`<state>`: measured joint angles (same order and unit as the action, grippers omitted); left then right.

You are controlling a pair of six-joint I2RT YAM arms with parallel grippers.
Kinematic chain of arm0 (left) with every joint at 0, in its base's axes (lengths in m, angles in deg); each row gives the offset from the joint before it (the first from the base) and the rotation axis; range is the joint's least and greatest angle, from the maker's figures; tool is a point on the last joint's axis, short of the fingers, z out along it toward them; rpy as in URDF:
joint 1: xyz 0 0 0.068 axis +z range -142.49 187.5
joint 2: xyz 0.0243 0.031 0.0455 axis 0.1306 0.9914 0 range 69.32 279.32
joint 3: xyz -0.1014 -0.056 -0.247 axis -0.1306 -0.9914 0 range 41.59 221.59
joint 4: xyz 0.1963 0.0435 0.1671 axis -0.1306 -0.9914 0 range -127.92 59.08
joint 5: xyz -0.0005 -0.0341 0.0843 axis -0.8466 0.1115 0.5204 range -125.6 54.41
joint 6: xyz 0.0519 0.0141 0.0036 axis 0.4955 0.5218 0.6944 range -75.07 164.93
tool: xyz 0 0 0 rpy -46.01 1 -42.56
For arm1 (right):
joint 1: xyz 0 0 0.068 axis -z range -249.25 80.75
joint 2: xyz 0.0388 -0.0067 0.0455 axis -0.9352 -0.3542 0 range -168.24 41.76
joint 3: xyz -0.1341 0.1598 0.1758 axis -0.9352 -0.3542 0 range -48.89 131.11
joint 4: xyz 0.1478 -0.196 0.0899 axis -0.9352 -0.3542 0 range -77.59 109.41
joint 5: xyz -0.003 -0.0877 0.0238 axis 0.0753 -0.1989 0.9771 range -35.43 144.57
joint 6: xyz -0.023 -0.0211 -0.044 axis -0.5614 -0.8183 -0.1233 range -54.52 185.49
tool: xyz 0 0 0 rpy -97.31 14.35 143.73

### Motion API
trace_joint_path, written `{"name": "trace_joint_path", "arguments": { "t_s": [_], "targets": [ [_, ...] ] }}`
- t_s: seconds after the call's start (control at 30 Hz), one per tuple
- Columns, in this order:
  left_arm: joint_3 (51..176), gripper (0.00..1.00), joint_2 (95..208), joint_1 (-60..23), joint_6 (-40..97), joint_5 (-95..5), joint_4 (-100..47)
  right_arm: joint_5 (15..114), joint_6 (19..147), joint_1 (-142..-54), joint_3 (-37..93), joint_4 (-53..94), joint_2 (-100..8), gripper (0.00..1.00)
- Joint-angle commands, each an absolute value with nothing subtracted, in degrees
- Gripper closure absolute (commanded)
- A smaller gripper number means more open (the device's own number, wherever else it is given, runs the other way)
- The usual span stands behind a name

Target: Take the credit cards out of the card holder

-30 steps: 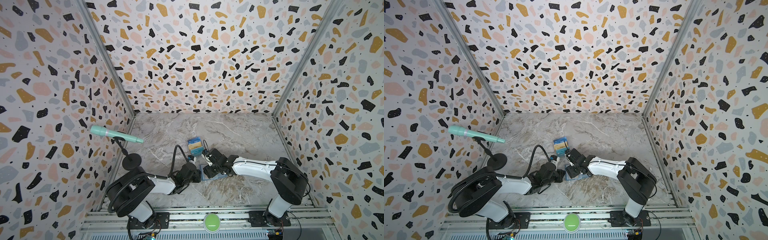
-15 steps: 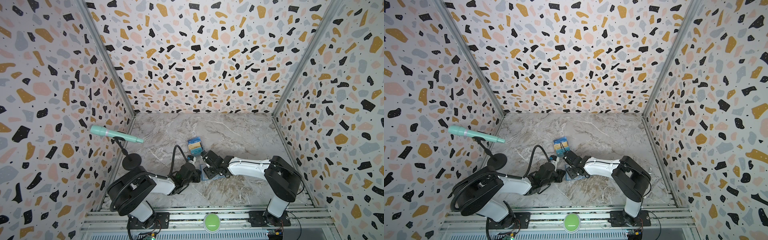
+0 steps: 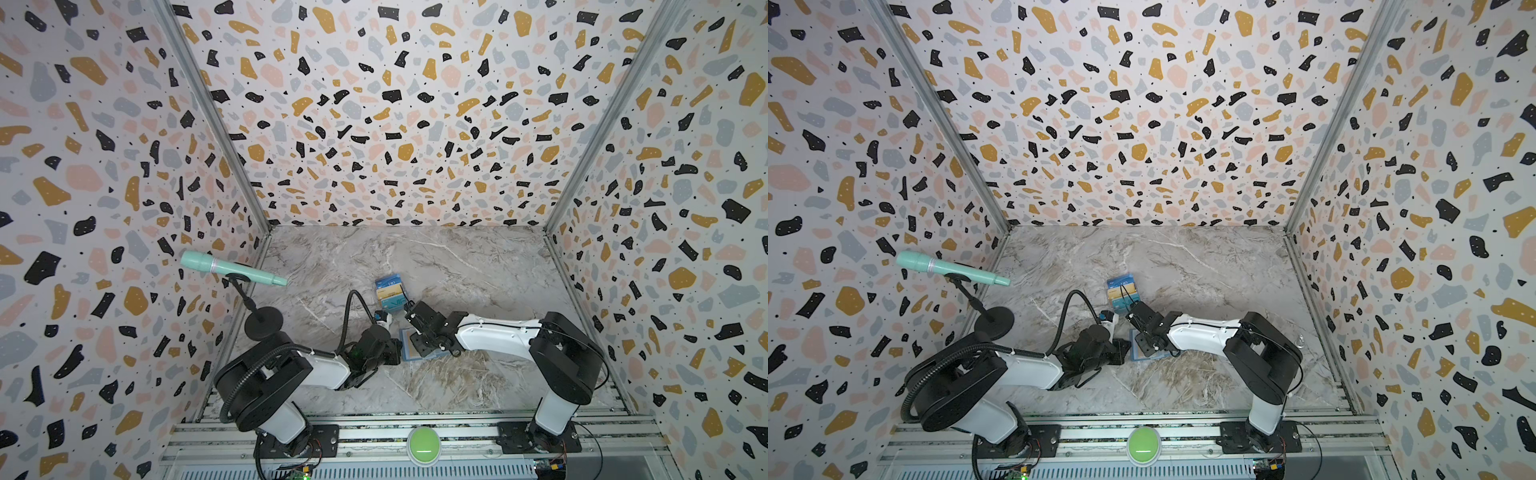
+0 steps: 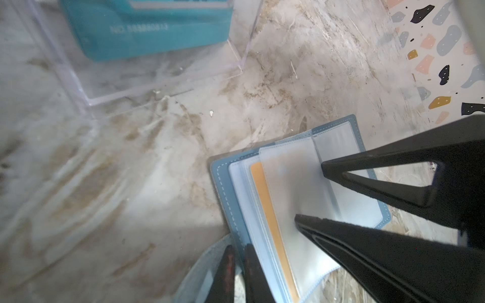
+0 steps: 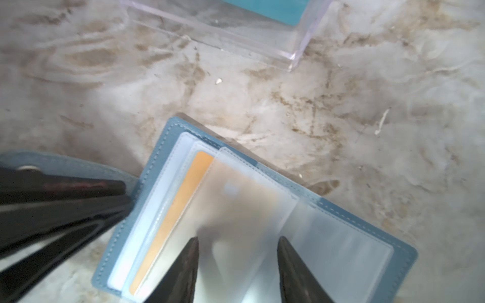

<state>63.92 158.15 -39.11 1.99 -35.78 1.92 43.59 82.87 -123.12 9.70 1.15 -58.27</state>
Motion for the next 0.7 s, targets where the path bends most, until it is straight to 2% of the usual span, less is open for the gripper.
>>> {"name": "trace_joint_path", "arguments": {
  "t_s": [0.0, 0.1, 0.53, 0.6, 0.67],
  "targets": [
    [63.6, 0.87, 159.7, -38.8, 2.9, -36.2, -1.1, 41.6, 82.2, -122.6, 9.6, -3.6, -56.6, 0.55],
    [63.6, 0.87, 159.7, -38.8, 2.9, -36.3, -1.1, 43.1, 82.2, -121.8, 9.0, -3.2, -55.6, 0.61],
    [64.0, 0.88, 160.2, -38.7, 3.2, -36.7, -1.2, 46.8, 81.8, -118.8, 6.8, -2.3, -51.7, 0.64],
    [64.1, 0.88, 160.3, -38.7, 3.4, -36.7, -1.2, 49.6, 80.2, -118.9, 6.4, -1.2, -50.7, 0.64],
    [64.2, 0.88, 160.3, -38.7, 3.3, -36.8, -1.1, 53.8, 79.1, -119.0, 5.7, 1.0, -49.3, 0.59]
  ]
}}
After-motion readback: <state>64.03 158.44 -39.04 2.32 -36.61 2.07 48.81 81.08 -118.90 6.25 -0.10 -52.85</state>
